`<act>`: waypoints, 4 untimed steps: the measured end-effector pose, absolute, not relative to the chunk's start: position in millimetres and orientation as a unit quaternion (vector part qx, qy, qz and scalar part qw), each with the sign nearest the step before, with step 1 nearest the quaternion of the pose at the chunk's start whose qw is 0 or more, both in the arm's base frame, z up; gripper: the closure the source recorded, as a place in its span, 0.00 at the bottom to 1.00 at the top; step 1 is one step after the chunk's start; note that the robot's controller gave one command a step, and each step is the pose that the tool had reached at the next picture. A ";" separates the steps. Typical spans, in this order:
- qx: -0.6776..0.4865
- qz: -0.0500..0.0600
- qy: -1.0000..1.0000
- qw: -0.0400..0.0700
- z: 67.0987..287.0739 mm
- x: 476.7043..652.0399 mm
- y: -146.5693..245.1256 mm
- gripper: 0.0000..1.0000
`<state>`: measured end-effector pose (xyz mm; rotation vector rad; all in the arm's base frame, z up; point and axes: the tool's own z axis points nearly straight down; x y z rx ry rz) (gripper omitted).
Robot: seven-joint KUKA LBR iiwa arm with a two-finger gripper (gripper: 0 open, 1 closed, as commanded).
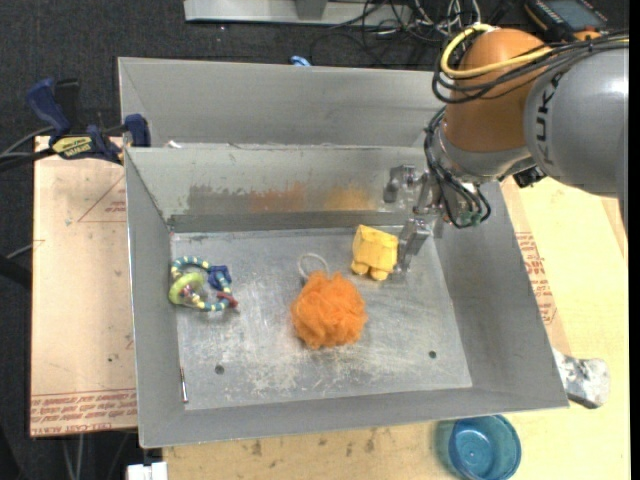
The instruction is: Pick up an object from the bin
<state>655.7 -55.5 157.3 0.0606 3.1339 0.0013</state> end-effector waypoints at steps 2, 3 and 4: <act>0.112 0.001 0.994 0.001 156.0 650.8 -44.4 0.00; 0.123 0.001 0.992 0.003 91.2 656.0 -44.9 0.00; 0.253 0.001 0.967 -0.003 71.1 652.5 -46.4 1.00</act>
Offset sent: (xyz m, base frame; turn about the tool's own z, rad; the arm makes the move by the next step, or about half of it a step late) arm -0.0062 0.0111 0.0027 0.1907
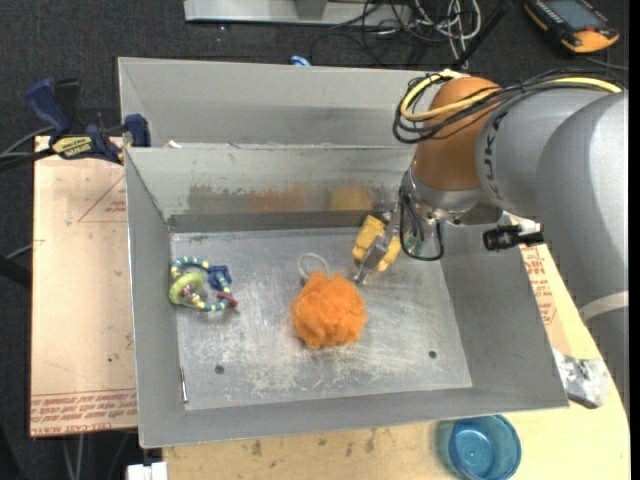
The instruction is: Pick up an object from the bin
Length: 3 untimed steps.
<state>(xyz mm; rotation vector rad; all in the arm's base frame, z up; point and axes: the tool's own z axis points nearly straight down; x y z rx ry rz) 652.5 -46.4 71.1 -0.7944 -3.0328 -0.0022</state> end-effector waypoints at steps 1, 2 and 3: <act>-0.253 -0.001 -0.967 0.003 71.1 652.5 -46.4 1.00; -0.253 0.000 -0.967 0.004 74.2 651.4 -46.4 1.00; -0.254 0.000 -0.967 0.002 88.0 651.3 -46.7 1.00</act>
Offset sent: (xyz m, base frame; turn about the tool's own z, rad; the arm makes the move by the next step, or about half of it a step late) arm 0.0000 0.0000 0.0496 0.0000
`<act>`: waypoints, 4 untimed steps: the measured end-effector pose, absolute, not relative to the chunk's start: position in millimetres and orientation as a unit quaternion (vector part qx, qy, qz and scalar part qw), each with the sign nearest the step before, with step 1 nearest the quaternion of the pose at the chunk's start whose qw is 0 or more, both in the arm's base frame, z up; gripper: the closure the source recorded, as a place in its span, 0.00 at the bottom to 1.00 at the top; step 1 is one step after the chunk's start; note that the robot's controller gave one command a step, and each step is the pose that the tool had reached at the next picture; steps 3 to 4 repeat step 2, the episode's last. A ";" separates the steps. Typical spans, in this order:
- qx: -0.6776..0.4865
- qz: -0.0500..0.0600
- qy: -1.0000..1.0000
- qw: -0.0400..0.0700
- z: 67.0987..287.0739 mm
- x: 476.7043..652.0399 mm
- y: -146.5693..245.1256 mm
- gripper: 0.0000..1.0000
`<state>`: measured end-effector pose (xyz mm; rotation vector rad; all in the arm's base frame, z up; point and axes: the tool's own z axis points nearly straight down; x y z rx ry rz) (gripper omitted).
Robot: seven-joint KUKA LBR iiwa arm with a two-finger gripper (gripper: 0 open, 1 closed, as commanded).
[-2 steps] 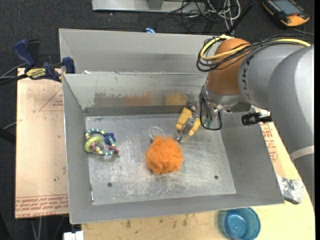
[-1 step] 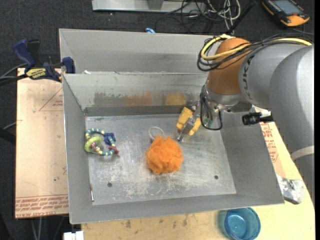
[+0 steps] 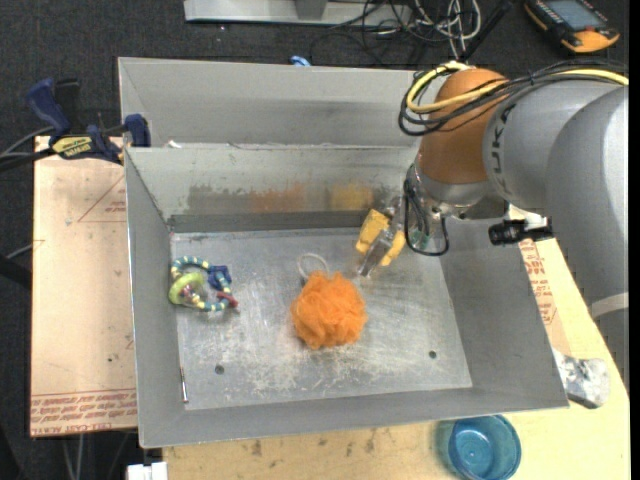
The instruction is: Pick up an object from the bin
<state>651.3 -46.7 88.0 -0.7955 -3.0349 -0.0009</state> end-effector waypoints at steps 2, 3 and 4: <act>-0.253 0.000 -0.967 0.001 123.0 651.2 -46.5 1.00; -0.253 0.000 -0.967 0.001 123.0 651.2 -46.5 1.00; -0.253 0.000 -0.967 0.001 123.0 651.2 -46.5 1.00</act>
Offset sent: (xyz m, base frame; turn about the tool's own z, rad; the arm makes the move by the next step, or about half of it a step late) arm -0.0002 0.0000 0.0461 0.0000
